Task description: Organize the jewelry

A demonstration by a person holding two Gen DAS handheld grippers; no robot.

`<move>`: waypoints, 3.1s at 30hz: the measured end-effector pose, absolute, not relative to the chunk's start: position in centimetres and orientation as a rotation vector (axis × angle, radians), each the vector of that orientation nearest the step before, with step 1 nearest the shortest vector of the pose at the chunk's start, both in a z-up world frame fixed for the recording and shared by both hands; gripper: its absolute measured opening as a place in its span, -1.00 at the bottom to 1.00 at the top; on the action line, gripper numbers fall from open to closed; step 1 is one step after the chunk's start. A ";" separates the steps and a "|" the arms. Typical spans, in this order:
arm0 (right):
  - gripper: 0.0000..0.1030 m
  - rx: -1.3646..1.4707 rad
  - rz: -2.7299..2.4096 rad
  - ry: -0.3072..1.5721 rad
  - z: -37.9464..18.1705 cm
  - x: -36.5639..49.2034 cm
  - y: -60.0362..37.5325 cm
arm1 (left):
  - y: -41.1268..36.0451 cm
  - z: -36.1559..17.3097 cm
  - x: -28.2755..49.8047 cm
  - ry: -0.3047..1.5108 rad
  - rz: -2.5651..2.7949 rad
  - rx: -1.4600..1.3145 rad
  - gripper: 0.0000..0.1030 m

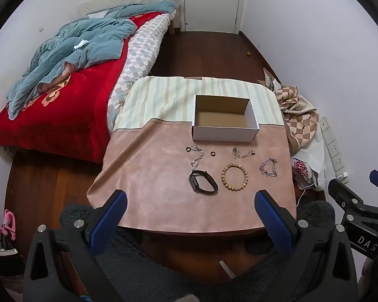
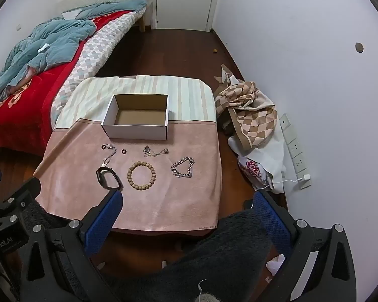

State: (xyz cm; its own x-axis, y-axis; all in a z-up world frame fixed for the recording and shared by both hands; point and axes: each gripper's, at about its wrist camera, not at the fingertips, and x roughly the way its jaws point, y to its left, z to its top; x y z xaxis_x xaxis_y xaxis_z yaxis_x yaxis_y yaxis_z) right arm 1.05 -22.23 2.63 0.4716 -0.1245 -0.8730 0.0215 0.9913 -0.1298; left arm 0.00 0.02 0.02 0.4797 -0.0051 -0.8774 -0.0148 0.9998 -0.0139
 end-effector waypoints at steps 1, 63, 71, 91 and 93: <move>1.00 -0.106 -0.090 1.079 2.6 1.0 -22.2 | 0.0 0.1 0.0 1.069 0.007 -0.020 0.99; 1.00 -0.128 -0.108 1.046 4.7 0.9 -22.5 | -1.0 1.3 0.0 1.056 0.005 -0.023 1.00; 1.00 -0.129 -0.108 1.044 4.7 0.8 -22.5 | -0.9 1.2 0.0 1.055 0.005 -0.024 0.99; 1.00 -0.133 -0.111 1.041 5.1 1.2 -22.5 | -1.0 1.4 0.0 1.055 0.004 -0.028 0.99; 1.00 -0.131 -0.109 1.043 5.1 1.2 -22.6 | -1.2 1.5 0.0 1.056 0.006 -0.027 1.00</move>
